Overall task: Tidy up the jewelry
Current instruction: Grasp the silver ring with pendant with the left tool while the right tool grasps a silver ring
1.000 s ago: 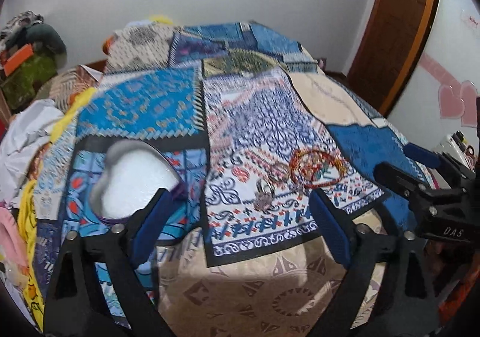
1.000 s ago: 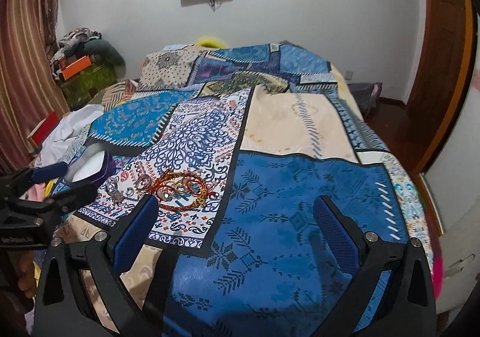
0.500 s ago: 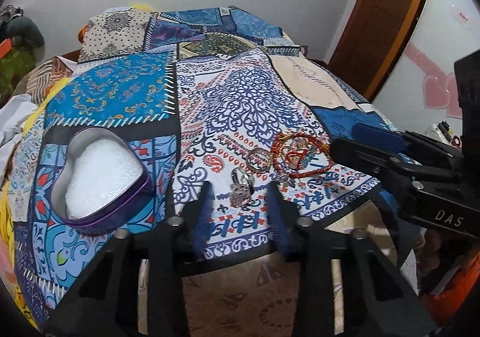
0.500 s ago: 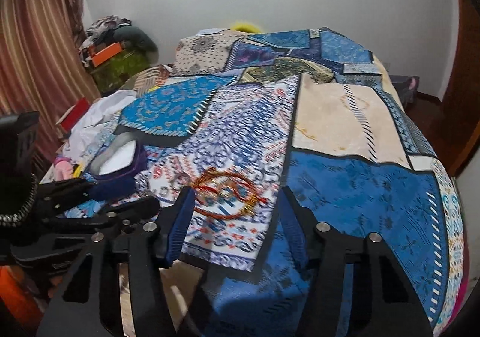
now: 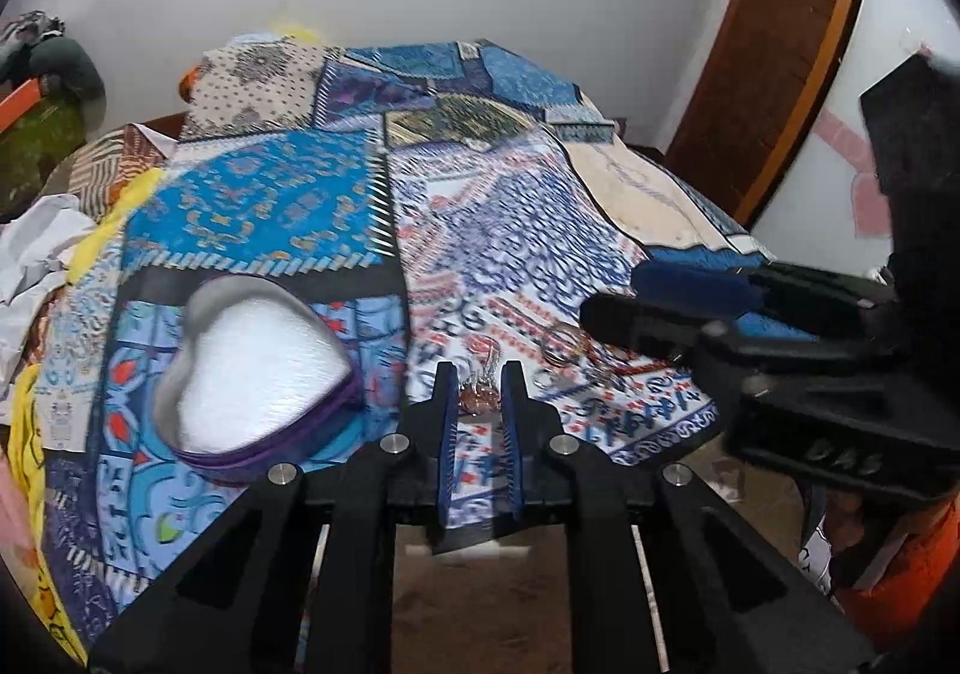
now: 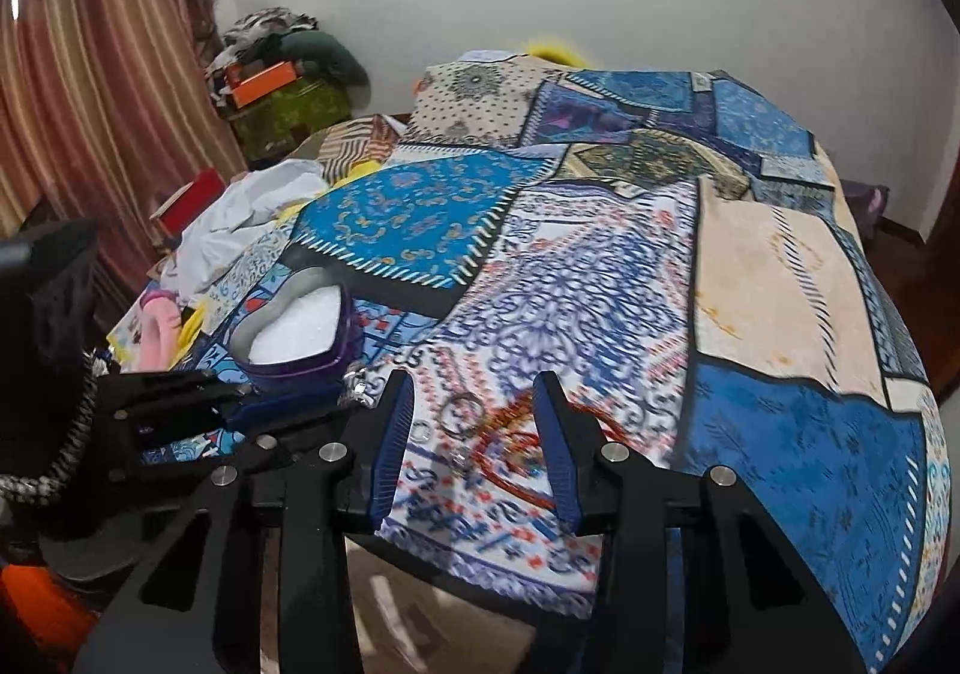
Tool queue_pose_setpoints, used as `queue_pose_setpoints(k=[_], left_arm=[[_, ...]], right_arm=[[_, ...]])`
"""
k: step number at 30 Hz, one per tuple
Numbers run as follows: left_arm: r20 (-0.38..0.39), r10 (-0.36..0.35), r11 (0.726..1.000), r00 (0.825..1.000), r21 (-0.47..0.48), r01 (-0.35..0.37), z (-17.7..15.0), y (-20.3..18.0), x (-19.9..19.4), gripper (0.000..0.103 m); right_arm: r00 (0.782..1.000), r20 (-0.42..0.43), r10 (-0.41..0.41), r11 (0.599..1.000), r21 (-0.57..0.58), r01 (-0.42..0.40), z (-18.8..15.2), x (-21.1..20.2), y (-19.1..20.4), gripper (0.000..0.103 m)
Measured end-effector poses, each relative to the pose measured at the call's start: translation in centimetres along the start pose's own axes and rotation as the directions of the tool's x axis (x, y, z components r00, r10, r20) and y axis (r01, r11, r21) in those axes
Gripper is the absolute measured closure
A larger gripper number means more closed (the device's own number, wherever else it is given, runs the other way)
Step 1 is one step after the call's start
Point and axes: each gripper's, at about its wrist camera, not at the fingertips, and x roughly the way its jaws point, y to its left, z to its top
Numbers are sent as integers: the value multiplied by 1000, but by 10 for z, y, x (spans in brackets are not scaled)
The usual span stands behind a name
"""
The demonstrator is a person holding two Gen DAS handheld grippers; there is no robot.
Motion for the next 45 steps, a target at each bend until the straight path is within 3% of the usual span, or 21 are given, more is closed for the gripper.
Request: queue_pose_setpoints(k=[5,15,23,27,45], left_arm=[[14,0,1000,1000,-20,1,0,11,-5,90],[-40,-45,999,998,-22,44,-9,12,7,90],[-57,-48,996,997,-76,44,-7,22,17,90],[-57,-48,996,997,-80,44,-5,22,21,90],[14,-18,999,1000,-40,19,4,10,1,90]], right_arm=[[999,-41,14,1000,-12,-14,-1,14,5,72],[995,-96,-39,997,-63,33,-5,26,8,73],[993,-96,-67,994,-97,57,-6,28,10,76],[993,-94,-70,994,-94,61,-7,28,8,85],[997,-35,-67,996,-52,66,-2,7,8,86]])
